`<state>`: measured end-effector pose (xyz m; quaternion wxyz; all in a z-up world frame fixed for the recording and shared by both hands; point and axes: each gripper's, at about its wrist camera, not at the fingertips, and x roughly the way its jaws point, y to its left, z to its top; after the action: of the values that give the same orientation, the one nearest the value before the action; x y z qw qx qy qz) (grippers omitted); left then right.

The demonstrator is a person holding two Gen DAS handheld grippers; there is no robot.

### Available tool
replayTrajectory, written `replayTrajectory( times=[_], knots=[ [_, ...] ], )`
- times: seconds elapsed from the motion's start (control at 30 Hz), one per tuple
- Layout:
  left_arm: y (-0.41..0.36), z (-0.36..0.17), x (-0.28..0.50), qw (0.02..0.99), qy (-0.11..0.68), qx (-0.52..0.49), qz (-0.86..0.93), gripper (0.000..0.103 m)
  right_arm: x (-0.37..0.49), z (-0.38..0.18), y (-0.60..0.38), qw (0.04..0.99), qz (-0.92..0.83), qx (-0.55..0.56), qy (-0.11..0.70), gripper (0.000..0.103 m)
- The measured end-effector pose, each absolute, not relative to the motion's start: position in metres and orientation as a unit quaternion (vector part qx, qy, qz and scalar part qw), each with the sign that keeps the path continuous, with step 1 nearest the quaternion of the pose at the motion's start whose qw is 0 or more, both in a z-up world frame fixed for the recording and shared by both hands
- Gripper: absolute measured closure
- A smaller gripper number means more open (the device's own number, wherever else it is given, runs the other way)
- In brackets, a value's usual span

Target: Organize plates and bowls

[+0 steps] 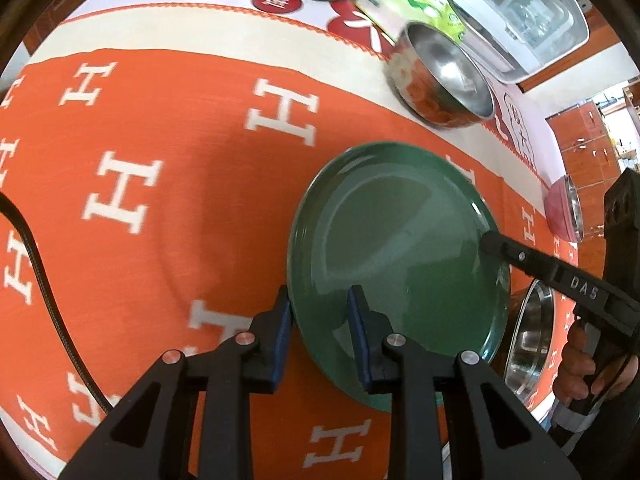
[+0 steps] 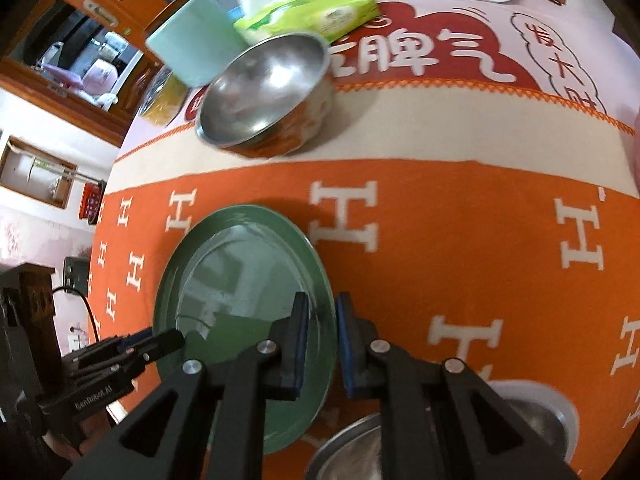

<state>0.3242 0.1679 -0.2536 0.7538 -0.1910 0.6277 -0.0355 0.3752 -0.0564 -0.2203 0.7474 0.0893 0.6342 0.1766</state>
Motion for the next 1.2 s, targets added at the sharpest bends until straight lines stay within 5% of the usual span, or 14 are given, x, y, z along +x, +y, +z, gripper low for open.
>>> replayTrajectory(
  times=[1.2],
  knots=[
    [0.226,-0.163,0.185,0.828,0.523,-0.192,-0.064,0.077,0.234,-0.143,-0.017,0.781,0.207,0.053,0.586,0.089]
  ],
)
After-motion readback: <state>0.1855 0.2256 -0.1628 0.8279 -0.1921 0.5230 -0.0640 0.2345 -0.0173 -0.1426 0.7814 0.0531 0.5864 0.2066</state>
